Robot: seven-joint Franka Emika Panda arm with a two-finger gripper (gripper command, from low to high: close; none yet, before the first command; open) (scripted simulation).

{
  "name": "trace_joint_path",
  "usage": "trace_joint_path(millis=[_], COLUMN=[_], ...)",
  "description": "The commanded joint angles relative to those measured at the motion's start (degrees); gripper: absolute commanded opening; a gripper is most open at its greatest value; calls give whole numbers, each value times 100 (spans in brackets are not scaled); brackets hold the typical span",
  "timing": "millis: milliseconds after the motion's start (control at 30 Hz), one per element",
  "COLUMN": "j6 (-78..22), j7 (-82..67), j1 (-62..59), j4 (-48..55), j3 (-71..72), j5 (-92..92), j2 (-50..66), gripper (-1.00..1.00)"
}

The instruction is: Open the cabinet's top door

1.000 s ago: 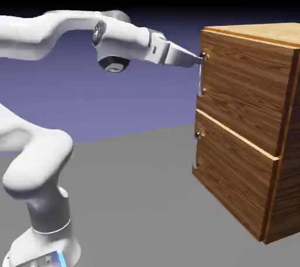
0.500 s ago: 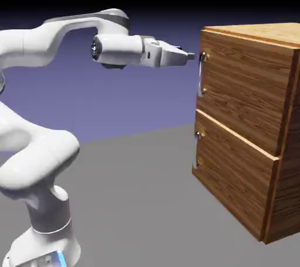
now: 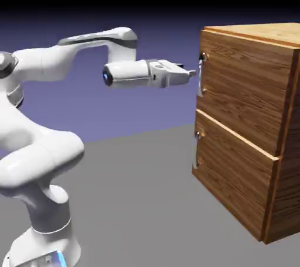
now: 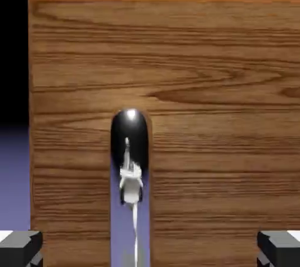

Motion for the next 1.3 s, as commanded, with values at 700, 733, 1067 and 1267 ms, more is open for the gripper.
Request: trace_joint_path(millis=[700, 733, 1067, 1267], j6=[-1386, -1412, -1420, -1426], j7=[-2261, -2448, -4169, -4519], j1=[1647, 1855, 3932, 5121], j4=[-1185, -1265, -1749, -2109], j3=[-1372, -1554, -3517, -4716], j5=[216, 214, 272, -151], j2=[1554, 1672, 2544, 2540], gripper=[-100, -100, -100, -100])
